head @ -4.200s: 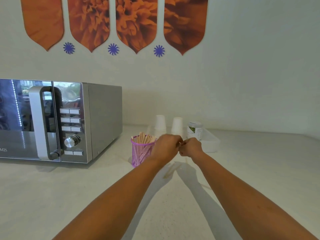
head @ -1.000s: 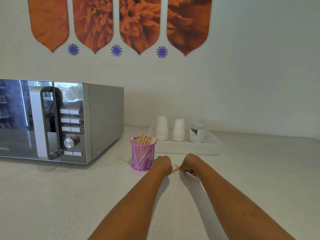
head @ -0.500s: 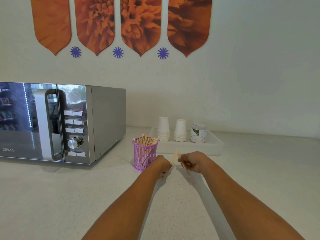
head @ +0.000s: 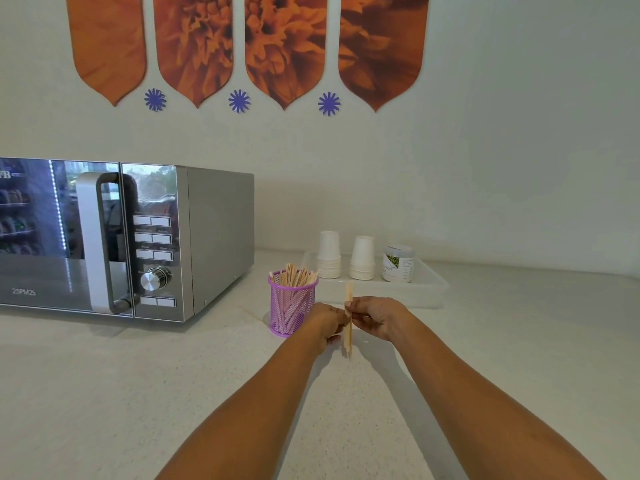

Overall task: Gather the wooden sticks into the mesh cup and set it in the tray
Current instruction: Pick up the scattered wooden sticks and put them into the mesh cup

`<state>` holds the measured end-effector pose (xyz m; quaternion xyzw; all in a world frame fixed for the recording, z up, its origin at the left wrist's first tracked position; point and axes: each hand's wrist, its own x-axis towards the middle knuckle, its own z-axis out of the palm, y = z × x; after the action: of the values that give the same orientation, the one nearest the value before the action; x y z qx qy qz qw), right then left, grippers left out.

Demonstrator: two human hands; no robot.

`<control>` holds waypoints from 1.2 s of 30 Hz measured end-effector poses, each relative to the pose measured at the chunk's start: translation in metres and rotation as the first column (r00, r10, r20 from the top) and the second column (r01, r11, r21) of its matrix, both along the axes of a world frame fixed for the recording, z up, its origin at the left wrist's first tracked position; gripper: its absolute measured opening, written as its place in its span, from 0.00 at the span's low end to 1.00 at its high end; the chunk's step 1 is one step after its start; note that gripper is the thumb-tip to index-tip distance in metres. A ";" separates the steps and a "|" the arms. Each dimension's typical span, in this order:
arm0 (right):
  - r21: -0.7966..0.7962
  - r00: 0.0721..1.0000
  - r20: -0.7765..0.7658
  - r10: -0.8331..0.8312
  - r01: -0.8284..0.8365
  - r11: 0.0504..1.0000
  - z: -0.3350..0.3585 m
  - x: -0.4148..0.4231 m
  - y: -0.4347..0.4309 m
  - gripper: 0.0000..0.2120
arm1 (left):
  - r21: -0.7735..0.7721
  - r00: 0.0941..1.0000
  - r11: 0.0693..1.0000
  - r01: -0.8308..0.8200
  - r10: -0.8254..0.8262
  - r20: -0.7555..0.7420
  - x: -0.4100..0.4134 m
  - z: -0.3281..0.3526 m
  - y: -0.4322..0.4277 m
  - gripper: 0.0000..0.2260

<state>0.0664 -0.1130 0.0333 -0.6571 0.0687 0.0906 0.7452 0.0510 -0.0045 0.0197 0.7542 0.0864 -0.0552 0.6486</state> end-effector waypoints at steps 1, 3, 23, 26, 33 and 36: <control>-0.004 1.000 0.002 -0.007 0.007 1.000 -0.001 0.000 0.000 0.09 | 0.016 1.000 1.000 0.003 -0.004 0.021 0.000 0.000 0.001 0.06; -0.002 0.999 0.016 -0.028 0.028 1.000 -0.001 0.001 0.001 0.09 | 0.073 0.997 0.997 0.008 -0.014 0.076 -0.002 0.000 0.002 0.09; -0.214 0.989 0.150 0.002 0.031 0.976 0.001 -0.008 0.011 0.16 | 0.250 0.960 0.960 -0.127 0.055 0.276 -0.005 0.000 0.005 0.10; -0.202 0.966 0.248 -0.068 0.120 0.972 0.007 -0.006 0.019 0.16 | 0.265 0.919 0.938 -0.223 0.112 0.377 -0.006 0.003 0.010 0.10; -0.045 0.837 0.494 -0.234 0.293 0.955 0.040 -0.004 0.043 0.12 | 0.211 0.654 0.773 -0.599 0.319 0.686 -0.022 0.018 0.046 0.13; -0.018 0.765 0.579 -0.282 0.358 0.934 0.050 -0.007 0.060 0.11 | 0.093 0.602 0.750 -0.655 0.443 0.664 -0.019 0.019 0.062 0.12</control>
<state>0.0592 -0.0526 0.0831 -0.6786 -0.0390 -0.2419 0.6924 0.0317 0.0577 0.0383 0.7616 0.1138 0.4085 0.4901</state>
